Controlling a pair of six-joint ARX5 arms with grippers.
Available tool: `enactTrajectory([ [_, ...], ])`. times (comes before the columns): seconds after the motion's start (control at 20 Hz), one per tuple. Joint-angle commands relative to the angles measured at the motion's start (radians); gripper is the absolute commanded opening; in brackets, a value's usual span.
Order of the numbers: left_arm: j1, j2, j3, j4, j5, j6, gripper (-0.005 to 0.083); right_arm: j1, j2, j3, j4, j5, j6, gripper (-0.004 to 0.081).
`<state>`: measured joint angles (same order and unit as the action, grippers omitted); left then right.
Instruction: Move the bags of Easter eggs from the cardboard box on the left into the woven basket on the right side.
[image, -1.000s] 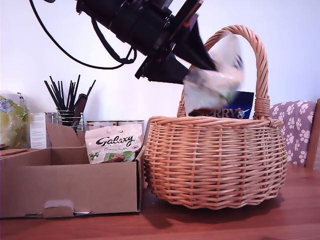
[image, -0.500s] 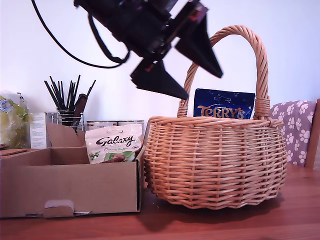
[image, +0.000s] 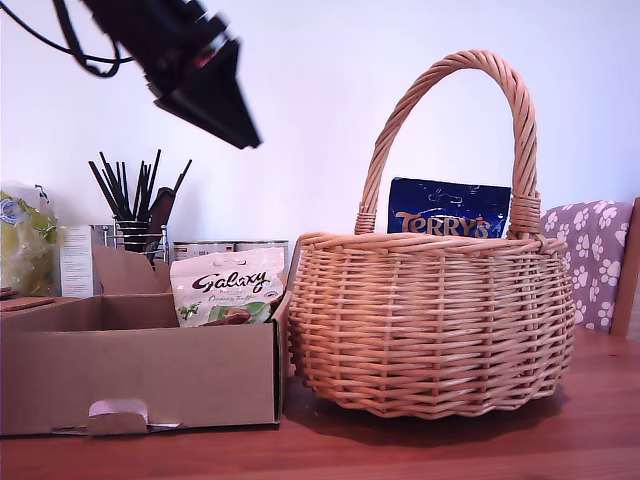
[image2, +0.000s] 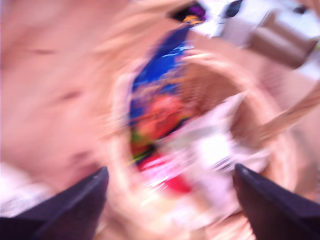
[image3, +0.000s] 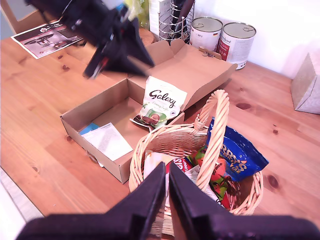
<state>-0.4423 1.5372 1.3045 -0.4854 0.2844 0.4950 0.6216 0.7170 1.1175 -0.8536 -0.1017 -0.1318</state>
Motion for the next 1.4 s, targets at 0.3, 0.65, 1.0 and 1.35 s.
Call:
enactTrajectory([
  [0.3, 0.123, 0.115, -0.002, 0.231, 0.114, 0.194, 0.0730, -0.002, -0.003, 0.003, 0.003, -0.004, 0.003, -0.0013],
  [0.65, 0.159, 0.248, 0.021, 0.242, 0.204, 0.186, 0.0729, -0.002, -0.002, 0.003, 0.003, -0.003, 0.004, -0.0013],
  [1.0, 0.163, 0.382, 0.078, 0.113, 0.226, 0.193, 0.0727, -0.002, -0.002, 0.003, 0.004, -0.003, 0.004, -0.0013],
  [1.35, 0.150, 0.386, 0.078, -0.165, 0.277, 0.174, 0.0727, -0.002, -0.002, 0.003, -0.028, -0.003, 0.004, -0.0013],
])
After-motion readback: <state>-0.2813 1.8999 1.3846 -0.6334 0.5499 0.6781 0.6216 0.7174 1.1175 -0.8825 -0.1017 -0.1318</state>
